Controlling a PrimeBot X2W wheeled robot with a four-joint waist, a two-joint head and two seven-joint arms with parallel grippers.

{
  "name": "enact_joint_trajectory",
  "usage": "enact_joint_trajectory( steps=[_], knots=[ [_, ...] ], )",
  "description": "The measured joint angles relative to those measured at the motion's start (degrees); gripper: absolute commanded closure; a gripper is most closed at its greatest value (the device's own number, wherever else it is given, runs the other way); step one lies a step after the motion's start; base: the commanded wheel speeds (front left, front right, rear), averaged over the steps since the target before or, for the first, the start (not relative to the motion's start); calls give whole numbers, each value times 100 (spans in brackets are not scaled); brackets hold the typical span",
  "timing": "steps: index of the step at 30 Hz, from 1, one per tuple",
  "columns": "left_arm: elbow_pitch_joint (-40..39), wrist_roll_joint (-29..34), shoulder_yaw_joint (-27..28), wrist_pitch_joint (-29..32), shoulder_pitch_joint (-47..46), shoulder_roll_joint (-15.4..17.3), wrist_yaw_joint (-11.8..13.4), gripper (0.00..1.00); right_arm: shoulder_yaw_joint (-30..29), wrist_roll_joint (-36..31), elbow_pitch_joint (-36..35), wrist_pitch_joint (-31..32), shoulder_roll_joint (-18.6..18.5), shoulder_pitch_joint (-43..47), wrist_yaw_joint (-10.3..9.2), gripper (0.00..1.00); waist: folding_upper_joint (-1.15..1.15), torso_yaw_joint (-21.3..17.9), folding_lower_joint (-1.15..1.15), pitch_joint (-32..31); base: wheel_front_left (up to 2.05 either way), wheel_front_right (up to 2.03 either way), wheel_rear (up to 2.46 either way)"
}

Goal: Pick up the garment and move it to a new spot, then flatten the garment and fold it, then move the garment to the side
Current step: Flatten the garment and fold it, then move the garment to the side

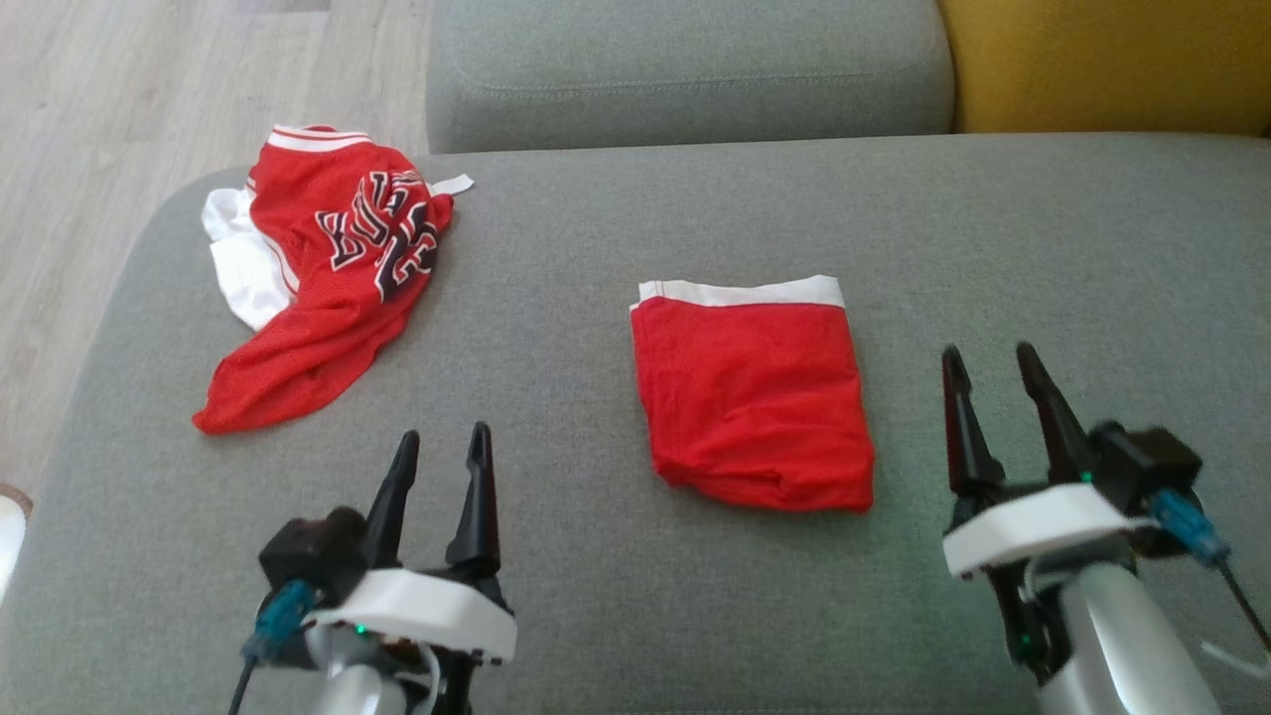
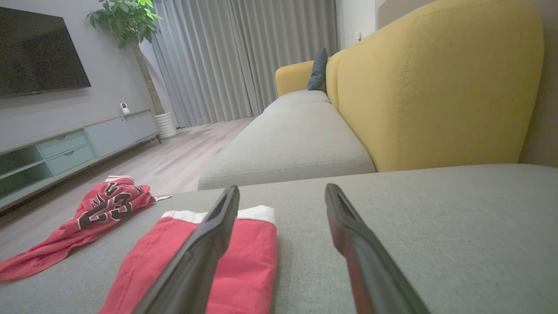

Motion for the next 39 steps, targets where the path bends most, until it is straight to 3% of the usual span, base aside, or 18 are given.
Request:
enact_joint_trajectory(
  steps=[10,39],
  knots=[
    [-5,151,151,0,197,2,-3,0,-360,-320,-803,402,149,522,0,0,0,17,0,-52,0,0,0],
    [-22,182,158,0,224,2,-53,0,-441,-277,-850,606,164,689,0,0,0,47,0,10,0,0,0]
  ],
)
